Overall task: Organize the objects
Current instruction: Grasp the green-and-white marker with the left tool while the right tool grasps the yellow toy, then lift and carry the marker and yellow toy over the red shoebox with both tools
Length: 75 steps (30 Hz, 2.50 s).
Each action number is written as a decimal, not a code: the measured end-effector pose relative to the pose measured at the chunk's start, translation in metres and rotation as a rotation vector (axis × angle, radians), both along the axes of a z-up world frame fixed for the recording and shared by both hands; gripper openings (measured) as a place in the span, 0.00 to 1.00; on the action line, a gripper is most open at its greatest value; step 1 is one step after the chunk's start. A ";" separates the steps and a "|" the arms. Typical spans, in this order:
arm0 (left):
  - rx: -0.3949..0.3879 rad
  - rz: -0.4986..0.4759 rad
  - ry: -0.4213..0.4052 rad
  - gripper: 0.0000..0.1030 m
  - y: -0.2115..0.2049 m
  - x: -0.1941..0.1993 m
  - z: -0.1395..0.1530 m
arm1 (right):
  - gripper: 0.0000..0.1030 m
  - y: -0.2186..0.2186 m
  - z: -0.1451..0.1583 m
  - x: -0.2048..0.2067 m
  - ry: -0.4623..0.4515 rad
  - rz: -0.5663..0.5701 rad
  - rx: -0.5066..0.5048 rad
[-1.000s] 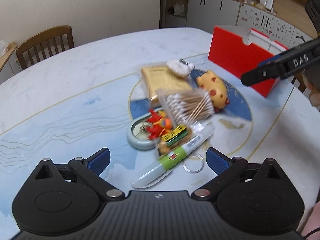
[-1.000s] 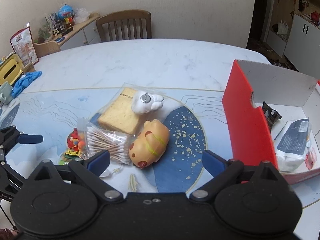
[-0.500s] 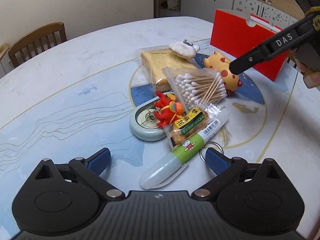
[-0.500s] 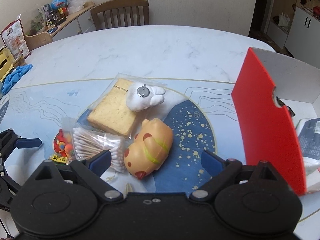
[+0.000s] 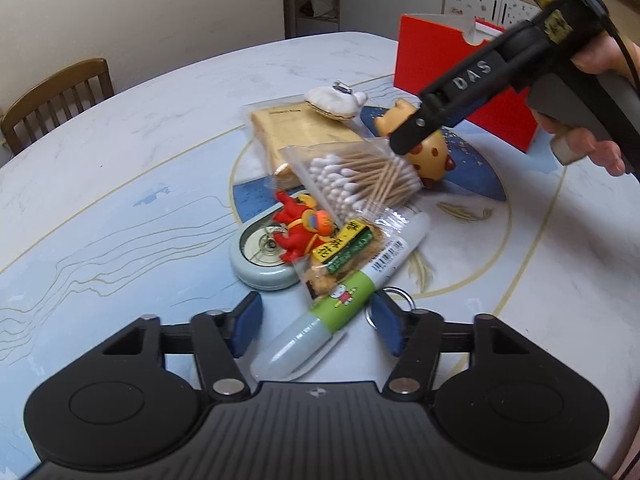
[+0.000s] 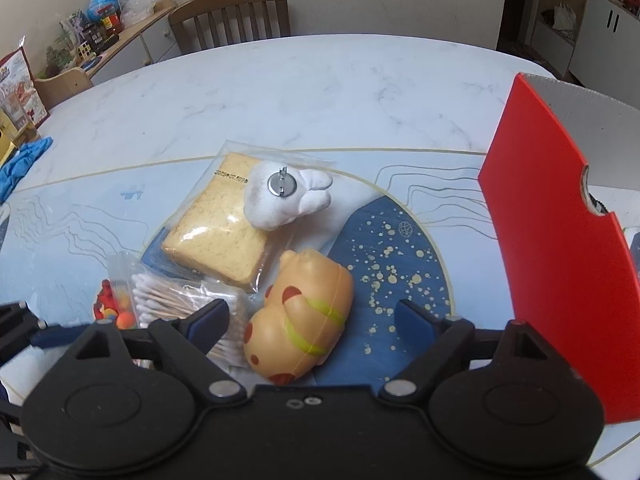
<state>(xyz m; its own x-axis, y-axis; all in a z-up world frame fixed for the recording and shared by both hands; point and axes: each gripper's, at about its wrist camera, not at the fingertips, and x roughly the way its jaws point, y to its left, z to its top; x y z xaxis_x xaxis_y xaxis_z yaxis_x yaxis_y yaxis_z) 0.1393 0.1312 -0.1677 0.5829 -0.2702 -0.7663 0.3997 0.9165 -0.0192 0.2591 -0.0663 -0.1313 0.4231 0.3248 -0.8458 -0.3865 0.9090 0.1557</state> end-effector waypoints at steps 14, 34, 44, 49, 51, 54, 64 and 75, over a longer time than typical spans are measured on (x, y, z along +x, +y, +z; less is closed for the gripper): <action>0.022 0.015 0.032 0.22 -0.020 -0.018 0.007 | 0.54 -0.004 0.003 -0.009 0.007 0.009 0.071; -0.127 0.184 0.056 0.20 -0.033 -0.044 0.038 | 0.42 -0.056 0.029 -0.050 -0.020 0.036 0.161; -0.152 0.220 0.024 0.19 -0.063 -0.046 0.054 | 0.42 -0.101 0.060 -0.070 -0.055 0.061 0.173; -0.166 0.219 -0.020 0.00 -0.079 -0.039 0.073 | 0.42 -0.128 0.078 -0.071 -0.091 0.060 0.172; -0.146 0.200 -0.039 0.00 -0.087 -0.034 0.078 | 0.42 -0.139 0.083 -0.069 -0.100 0.059 0.173; -0.137 0.185 -0.020 0.00 -0.095 -0.027 0.077 | 0.42 -0.154 0.087 -0.067 -0.106 0.059 0.185; -0.063 0.128 0.068 0.10 -0.118 -0.031 0.064 | 0.42 -0.184 0.083 -0.064 -0.075 0.070 0.215; -0.017 0.180 0.131 0.59 -0.115 -0.039 0.032 | 0.42 -0.198 0.080 -0.070 -0.055 0.086 0.209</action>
<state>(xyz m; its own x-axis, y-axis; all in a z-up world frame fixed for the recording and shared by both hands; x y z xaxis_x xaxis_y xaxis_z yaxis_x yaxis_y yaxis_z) 0.0998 0.0158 -0.1352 0.5186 -0.1843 -0.8349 0.2222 0.9720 -0.0766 0.1889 -0.2639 -0.0516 0.4297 0.5274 -0.7329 -0.4744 0.8225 0.3138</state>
